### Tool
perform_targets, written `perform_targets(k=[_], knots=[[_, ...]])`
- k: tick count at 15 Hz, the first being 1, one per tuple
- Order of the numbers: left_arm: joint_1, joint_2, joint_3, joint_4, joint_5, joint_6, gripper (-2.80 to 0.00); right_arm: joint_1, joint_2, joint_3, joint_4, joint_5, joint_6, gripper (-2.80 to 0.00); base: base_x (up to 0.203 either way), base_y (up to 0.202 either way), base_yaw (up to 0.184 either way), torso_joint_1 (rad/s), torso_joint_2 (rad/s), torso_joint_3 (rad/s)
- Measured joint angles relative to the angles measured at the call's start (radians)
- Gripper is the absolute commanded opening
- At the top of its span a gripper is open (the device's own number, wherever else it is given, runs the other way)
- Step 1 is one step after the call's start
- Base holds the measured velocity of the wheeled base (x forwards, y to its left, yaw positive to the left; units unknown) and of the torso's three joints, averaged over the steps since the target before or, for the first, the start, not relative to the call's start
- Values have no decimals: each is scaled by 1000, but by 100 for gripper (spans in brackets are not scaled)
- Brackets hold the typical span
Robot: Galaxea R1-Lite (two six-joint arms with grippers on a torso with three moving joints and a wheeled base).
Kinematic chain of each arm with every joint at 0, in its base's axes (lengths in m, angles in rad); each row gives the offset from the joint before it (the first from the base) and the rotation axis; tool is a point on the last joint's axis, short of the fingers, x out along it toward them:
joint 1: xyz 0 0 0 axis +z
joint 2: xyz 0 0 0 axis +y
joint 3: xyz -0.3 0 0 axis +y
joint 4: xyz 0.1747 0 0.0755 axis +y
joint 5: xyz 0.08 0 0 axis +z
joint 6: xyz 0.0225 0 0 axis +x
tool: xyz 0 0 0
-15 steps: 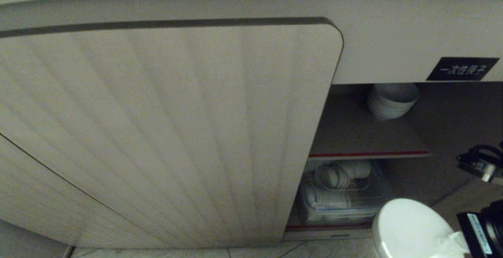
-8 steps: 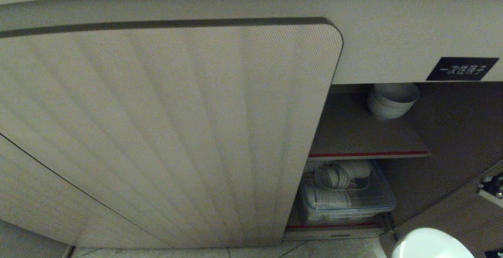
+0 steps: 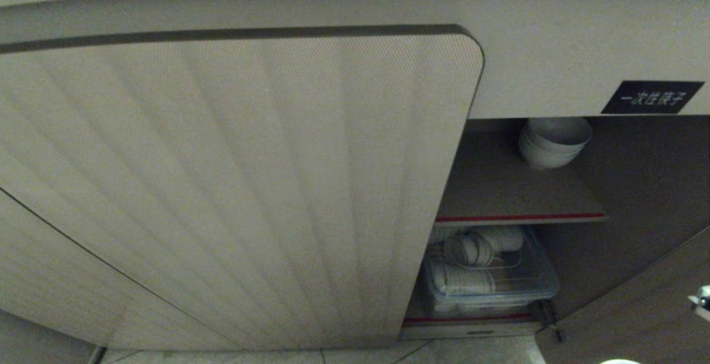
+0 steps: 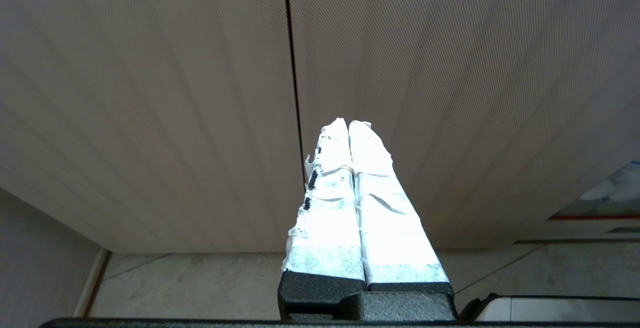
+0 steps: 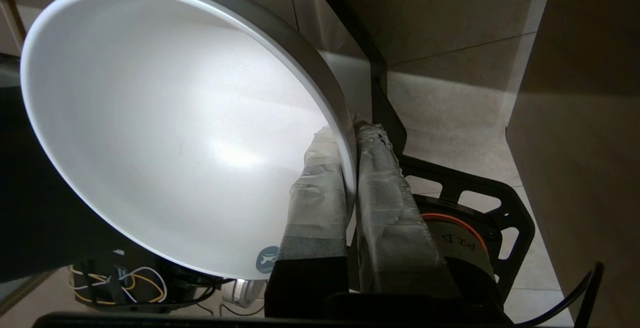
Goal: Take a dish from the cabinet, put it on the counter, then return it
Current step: Place it on the table
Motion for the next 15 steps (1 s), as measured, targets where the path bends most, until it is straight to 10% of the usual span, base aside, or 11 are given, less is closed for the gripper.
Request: perform_targets(k=[5, 15], knots=[[0, 0, 0, 0, 0, 1, -280, 0, -14, 40, 0, 2, -160, -280, 0, 0, 0, 0, 0, 0], [0, 0, 0, 0, 0, 0, -280, 97, 12, 31, 9, 2, -175, -280, 0, 0, 0, 0, 0, 0]])
